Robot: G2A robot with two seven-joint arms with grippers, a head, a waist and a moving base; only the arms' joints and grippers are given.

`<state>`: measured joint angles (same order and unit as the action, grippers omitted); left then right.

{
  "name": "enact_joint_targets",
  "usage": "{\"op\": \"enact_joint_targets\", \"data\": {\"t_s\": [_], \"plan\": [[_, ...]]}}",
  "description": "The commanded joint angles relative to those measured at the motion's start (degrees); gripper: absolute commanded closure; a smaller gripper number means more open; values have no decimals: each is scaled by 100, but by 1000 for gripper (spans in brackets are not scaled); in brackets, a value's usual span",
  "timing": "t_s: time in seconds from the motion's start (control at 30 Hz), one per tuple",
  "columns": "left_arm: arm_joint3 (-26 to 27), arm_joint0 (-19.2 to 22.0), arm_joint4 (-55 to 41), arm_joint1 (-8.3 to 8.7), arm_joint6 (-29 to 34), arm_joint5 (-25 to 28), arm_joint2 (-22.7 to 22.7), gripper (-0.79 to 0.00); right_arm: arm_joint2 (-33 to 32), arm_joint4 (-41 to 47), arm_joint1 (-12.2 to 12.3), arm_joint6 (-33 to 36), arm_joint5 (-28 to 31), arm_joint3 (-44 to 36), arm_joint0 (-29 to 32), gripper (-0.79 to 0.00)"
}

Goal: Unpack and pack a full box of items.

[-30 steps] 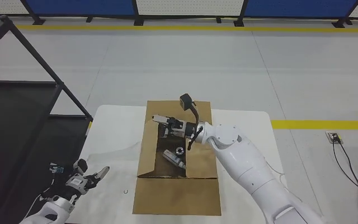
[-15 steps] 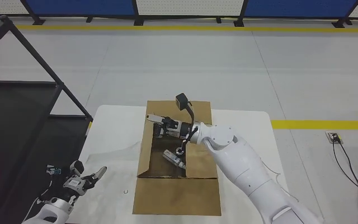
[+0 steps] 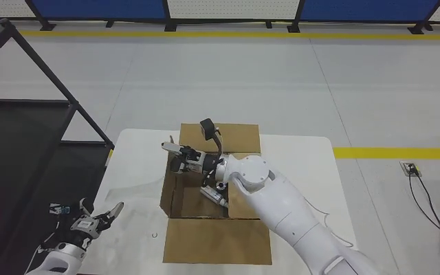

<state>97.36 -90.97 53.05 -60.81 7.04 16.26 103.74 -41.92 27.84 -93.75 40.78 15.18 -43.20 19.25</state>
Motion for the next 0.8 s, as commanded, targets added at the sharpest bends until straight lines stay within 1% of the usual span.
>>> {"op": "enact_joint_targets", "data": {"t_s": [0.0,0.13,0.23,0.33,0.6,0.77], "plan": [[19,-107,-35,-3,-75,43,73,-785,114,-1,-123,-172,53,183,-101,-785],[86,-326,-113,-13,-262,134,209,-785,341,-80,-374,-576,195,561,-253,-785],[174,-476,-230,-26,-430,216,303,-785,470,-106,-553,-720,281,852,-350,-785],[255,-578,-260,-35,-457,216,373,-785,531,-98,-698,-746,423,1109,-437,-785],[458,-651,-270,-65,-552,185,359,-785,516,-122,-927,-701,761,1633,-570,-785],[688,-757,-414,-79,-616,354,422,-785,517,-203,-1057,-889,821,1870,-562,-785]]}}
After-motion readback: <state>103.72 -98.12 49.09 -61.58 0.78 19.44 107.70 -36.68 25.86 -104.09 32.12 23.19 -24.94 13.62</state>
